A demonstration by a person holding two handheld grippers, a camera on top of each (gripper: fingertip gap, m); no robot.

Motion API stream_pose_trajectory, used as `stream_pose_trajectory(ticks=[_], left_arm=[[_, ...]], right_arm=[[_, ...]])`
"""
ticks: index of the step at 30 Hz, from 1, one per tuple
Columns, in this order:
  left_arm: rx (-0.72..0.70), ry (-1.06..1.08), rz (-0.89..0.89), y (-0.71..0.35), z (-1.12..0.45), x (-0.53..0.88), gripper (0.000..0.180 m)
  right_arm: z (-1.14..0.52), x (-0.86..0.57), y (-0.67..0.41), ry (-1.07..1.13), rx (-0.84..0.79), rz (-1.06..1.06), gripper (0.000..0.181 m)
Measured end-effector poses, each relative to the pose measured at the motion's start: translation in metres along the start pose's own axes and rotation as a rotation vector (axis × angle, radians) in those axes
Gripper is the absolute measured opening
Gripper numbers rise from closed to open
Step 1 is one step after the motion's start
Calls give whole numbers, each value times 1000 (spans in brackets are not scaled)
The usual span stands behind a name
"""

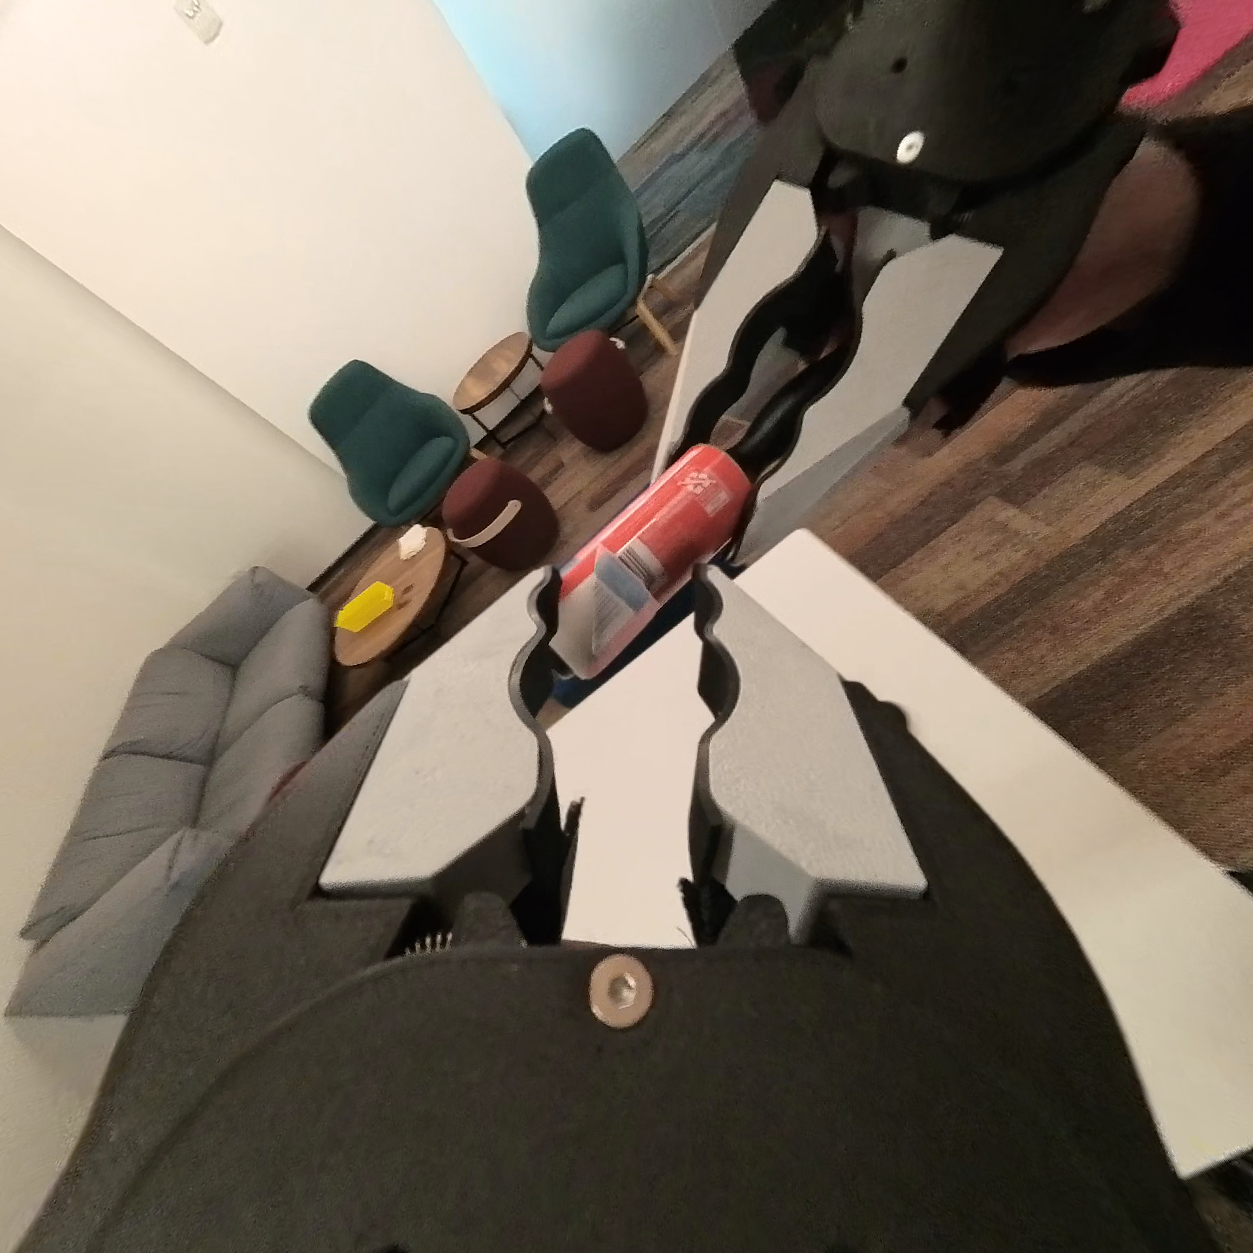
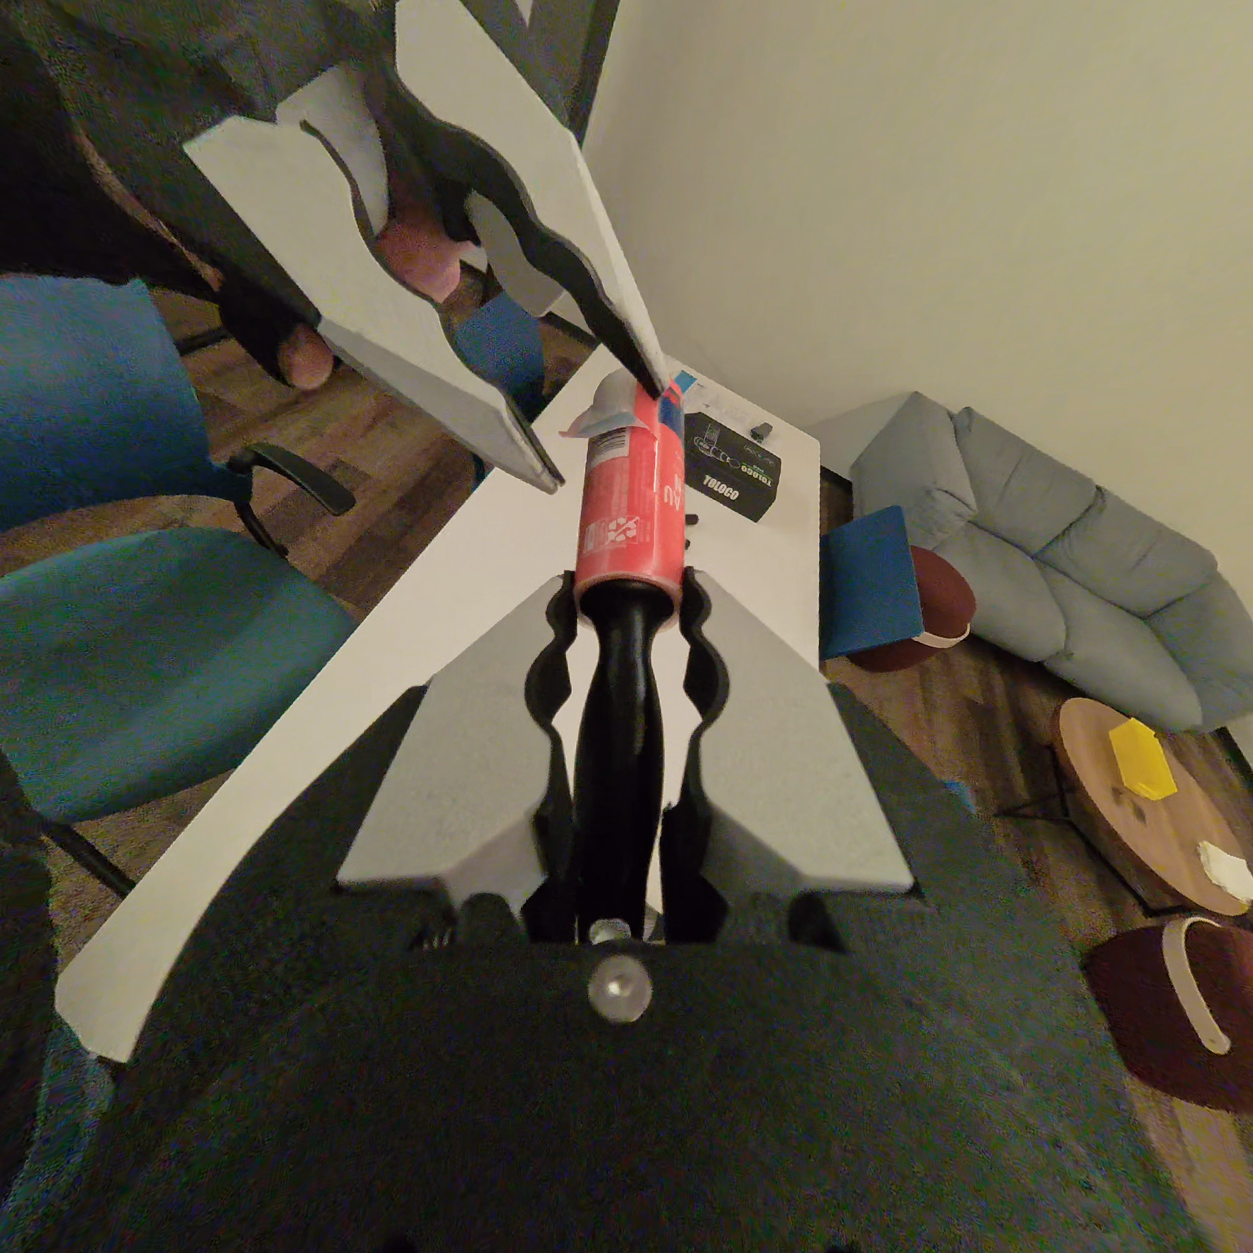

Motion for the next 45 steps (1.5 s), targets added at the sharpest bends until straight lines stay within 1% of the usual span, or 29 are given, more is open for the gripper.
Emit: stream_pose_trajectory(ticks=[3,7,8,9,14,16,18,20,22,24,25,28,29,31,37,38,39,43,45], left_arm=[[15,-45,-65,3,-3,3,26],[4,-35,-112,-1,-3,4,20],[2,-32,-106,-1,-3,4,6],[-6,-43,-97,-3,-3,8,0],[-12,18,-62,-4,-7,6,0],[-35,155,-12,-8,-11,-16,0],[0,127,-70,-1,-18,-23,0],[-52,105,20,-7,-10,-14,0],[-94,-1,-4,-13,0,4,0],[-77,-40,-46,-11,0,4,8],[-54,-41,-75,-7,-2,1,16],[-18,-108,-157,2,-3,3,50],[1,-133,-191,5,-3,5,50],[-25,-157,-226,3,-1,6,27],[-10,-112,-241,1,-2,7,19],[-16,-101,-228,0,-2,7,12],[-34,-93,-208,-4,0,9,0],[-28,-50,-181,-6,-2,9,0],[-41,-6,-137,-8,-4,6,0]], right_arm=[[-1,1,1,-12,-6,-22,28],[0,-2,0,-19,-23,-49,28],[0,-2,2,-19,-17,-47,28],[-1,-2,2,-23,-20,-49,28],[-2,-3,4,-22,-26,-64,28],[-3,-2,2,-28,-30,-75,28],[-5,-4,4,-15,-6,-55,28],[-3,-4,6,-27,-18,-71,28],[-1,-5,10,-27,-11,-78,29],[0,-5,8,-40,-27,-98,29],[0,-5,7,-39,-32,-100,28],[1,-5,3,-58,-56,-124,29],[1,-5,3,-66,-60,-130,29],[0,-4,2,-80,-67,-142,29],[0,-4,3,-86,-75,-160,29],[0,-5,3,-91,-77,-167,28],[0,-4,3,-95,-85,-173,28],[2,-5,4,-91,-92,-183,28],[4,-7,5,-84,-92,-192,28]])
Point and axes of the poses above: each gripper's, where its closed fingertips meet, z back along the fingers, y out of its underside, x = y × z across the jaws, the point moved 2 cm from there along z, back along the fingers, and after that the axes turned 5 degrees about z, right-handed, at the moved point
